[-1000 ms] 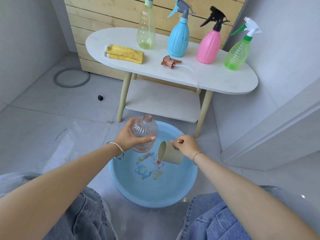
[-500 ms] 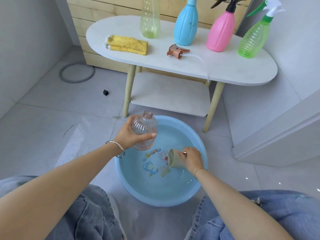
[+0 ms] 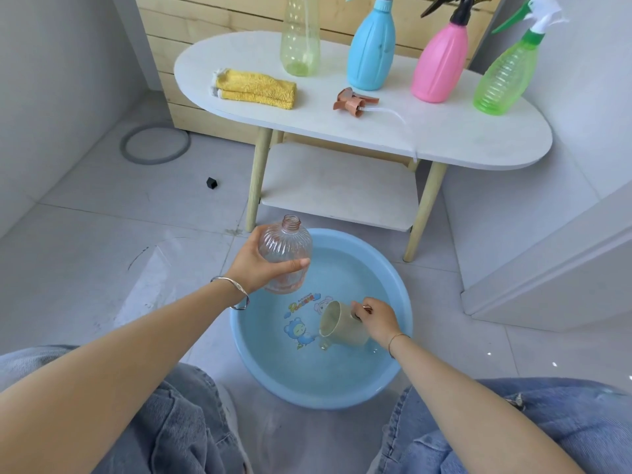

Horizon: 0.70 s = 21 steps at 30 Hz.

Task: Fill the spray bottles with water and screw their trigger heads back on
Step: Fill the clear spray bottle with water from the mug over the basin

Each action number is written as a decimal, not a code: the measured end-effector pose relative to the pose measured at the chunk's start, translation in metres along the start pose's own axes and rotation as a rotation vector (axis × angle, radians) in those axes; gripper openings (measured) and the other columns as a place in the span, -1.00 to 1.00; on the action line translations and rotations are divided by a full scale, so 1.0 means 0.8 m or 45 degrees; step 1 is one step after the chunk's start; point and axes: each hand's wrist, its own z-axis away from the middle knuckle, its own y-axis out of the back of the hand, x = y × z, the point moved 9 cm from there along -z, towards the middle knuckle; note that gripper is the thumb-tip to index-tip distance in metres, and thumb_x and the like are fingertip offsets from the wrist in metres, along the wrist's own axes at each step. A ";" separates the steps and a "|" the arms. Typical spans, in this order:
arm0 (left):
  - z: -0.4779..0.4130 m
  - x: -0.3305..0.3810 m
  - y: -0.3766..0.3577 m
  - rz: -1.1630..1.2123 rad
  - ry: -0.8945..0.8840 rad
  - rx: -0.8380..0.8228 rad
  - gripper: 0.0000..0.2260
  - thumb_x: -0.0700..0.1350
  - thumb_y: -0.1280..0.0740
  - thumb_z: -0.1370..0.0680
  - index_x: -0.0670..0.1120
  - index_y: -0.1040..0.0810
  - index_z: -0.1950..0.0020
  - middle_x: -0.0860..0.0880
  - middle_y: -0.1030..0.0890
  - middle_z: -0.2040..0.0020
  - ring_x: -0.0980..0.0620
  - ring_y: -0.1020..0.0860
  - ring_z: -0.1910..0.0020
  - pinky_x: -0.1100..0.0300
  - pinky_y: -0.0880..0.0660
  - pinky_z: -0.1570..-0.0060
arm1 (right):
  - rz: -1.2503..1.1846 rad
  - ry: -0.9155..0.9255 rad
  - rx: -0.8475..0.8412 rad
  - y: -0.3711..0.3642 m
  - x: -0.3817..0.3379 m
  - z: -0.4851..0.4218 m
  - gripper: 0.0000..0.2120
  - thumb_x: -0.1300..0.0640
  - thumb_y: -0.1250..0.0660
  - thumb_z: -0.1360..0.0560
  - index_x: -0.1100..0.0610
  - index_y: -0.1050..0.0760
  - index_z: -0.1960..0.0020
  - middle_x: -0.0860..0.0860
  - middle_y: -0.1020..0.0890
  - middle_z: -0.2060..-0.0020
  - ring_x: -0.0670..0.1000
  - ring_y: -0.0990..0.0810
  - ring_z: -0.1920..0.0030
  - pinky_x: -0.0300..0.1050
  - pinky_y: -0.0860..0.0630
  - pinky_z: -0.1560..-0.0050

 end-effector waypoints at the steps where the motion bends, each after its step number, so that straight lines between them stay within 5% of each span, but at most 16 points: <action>1: 0.000 0.002 0.000 0.007 -0.009 0.003 -0.24 0.12 -0.64 -0.14 0.08 -0.39 -0.25 0.17 -0.53 -0.11 0.24 -0.51 -0.09 0.32 -0.41 -0.10 | -0.046 -0.004 -0.005 0.002 -0.002 0.003 -0.63 0.06 -0.29 -0.55 0.16 -0.28 0.36 0.04 -0.41 0.39 0.01 -0.32 0.34 -0.16 -0.25 0.32; 4: 0.002 0.010 0.003 0.043 -0.032 0.021 -0.34 0.00 -0.62 -0.24 0.06 -0.40 -0.25 0.19 -0.54 -0.09 0.34 -0.50 -0.05 0.45 -0.39 0.03 | -0.171 -0.011 0.003 0.011 -0.012 0.013 -0.57 0.07 -0.27 -0.57 0.10 -0.16 0.39 -0.04 -0.23 0.46 -0.04 -0.20 0.41 -0.29 -0.16 0.46; 8: 0.005 0.019 0.012 0.123 -0.051 0.065 -0.25 0.12 -0.64 -0.12 0.09 -0.42 -0.23 0.15 -0.58 -0.11 0.27 -0.55 -0.08 0.39 -0.45 0.01 | -0.333 -0.037 0.019 0.029 -0.023 0.023 -0.60 0.01 -0.26 -0.57 0.08 -0.16 0.34 -0.05 -0.13 0.43 -0.04 -0.12 0.39 -0.21 -0.07 0.42; 13: 0.012 0.023 0.020 0.151 -0.078 0.113 -0.26 0.21 -0.59 -0.04 0.16 -0.43 -0.16 0.14 -0.58 -0.13 0.22 -0.54 -0.13 0.30 -0.45 -0.09 | -0.542 -0.007 0.124 0.074 -0.061 0.035 -0.67 0.01 -0.28 -0.55 0.12 -0.32 0.31 0.01 -0.21 0.35 -0.01 -0.20 0.29 -0.12 -0.13 0.27; 17: 0.016 0.028 0.014 0.137 -0.103 0.097 -0.36 0.01 -0.66 -0.20 0.12 -0.41 -0.15 0.12 -0.57 -0.10 0.26 -0.54 -0.08 0.34 -0.45 -0.07 | -0.737 -0.007 0.228 0.121 -0.089 0.041 -0.80 0.07 -0.35 -0.50 0.14 -0.54 0.25 0.03 -0.47 0.25 0.01 -0.43 0.15 -0.09 -0.36 -0.01; 21: 0.017 0.032 0.003 0.099 -0.130 0.065 -0.39 -0.06 -0.61 -0.24 0.05 -0.41 -0.18 0.18 -0.56 -0.02 0.40 -0.52 0.05 0.53 -0.39 0.10 | -0.825 0.101 0.317 0.176 -0.133 0.053 -0.78 0.21 -0.34 -0.49 0.08 -0.48 0.33 -0.08 -0.41 0.43 -0.10 -0.36 0.33 -0.25 -0.29 0.24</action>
